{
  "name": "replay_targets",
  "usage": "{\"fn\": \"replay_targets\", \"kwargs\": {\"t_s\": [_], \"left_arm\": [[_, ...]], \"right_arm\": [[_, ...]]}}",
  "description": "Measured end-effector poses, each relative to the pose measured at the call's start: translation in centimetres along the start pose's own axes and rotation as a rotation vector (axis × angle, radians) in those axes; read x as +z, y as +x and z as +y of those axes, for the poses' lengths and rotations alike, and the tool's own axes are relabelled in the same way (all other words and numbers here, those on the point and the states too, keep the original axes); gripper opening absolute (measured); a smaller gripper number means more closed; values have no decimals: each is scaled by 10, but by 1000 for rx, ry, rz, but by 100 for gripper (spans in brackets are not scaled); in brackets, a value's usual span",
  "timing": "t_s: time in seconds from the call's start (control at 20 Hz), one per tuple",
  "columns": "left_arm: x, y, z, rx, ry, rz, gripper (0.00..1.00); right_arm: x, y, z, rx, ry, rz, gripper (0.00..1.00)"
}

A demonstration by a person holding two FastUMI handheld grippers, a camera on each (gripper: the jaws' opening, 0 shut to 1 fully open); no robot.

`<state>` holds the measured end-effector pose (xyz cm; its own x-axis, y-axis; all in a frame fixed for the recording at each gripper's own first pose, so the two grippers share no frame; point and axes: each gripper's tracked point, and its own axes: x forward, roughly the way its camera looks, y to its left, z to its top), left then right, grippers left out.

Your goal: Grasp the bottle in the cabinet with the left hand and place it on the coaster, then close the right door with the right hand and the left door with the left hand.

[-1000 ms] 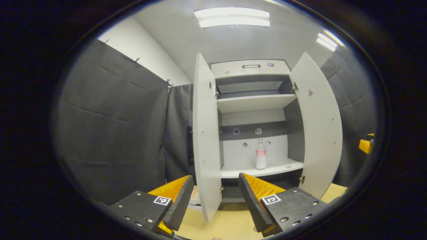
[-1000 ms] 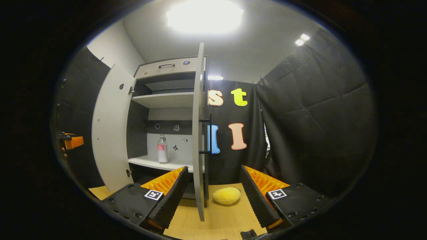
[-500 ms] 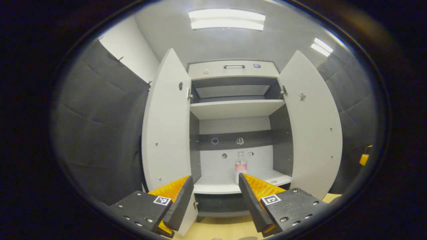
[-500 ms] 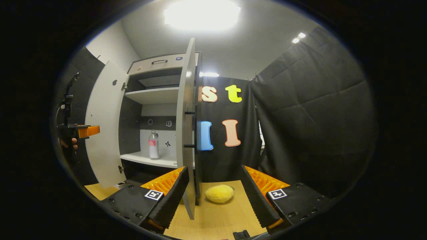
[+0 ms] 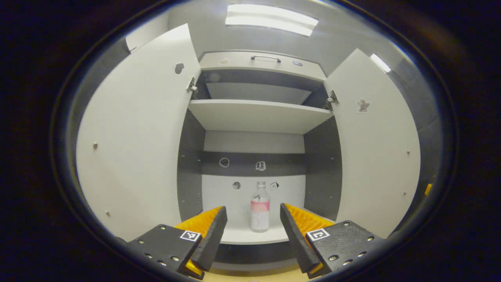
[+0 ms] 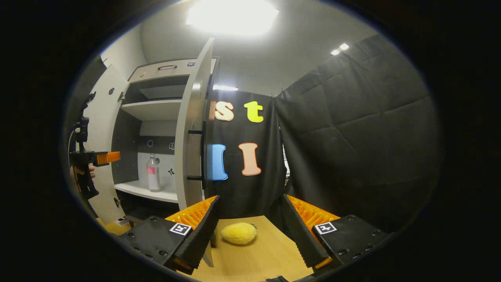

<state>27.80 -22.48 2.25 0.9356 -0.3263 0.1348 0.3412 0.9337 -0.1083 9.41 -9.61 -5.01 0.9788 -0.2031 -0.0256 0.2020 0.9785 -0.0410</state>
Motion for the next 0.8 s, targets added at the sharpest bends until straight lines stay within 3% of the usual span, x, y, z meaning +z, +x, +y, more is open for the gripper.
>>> {"fn": "replay_targets", "kwargs": {"t_s": [0.35,0.4,0.45,0.6,0.65,0.8], "left_arm": [[-35,80,-5,-68,-21,26,89],[-41,90,-6,-75,-16,35,83],[-47,100,-7,-82,-10,46,89],[-66,127,-13,-113,-15,74,89],[-72,136,-15,-122,-16,80,83],[-87,164,-19,-140,-9,94,82]], "right_arm": [[-8,14,-17,-129,-6,18,98],[-11,14,-19,-147,-7,23,98],[-12,15,-21,-165,-11,26,98],[-15,14,-29,-216,-19,39,98],[-15,15,-30,-230,-20,43,98],[-16,16,-31,-260,-40,47,98]]}}
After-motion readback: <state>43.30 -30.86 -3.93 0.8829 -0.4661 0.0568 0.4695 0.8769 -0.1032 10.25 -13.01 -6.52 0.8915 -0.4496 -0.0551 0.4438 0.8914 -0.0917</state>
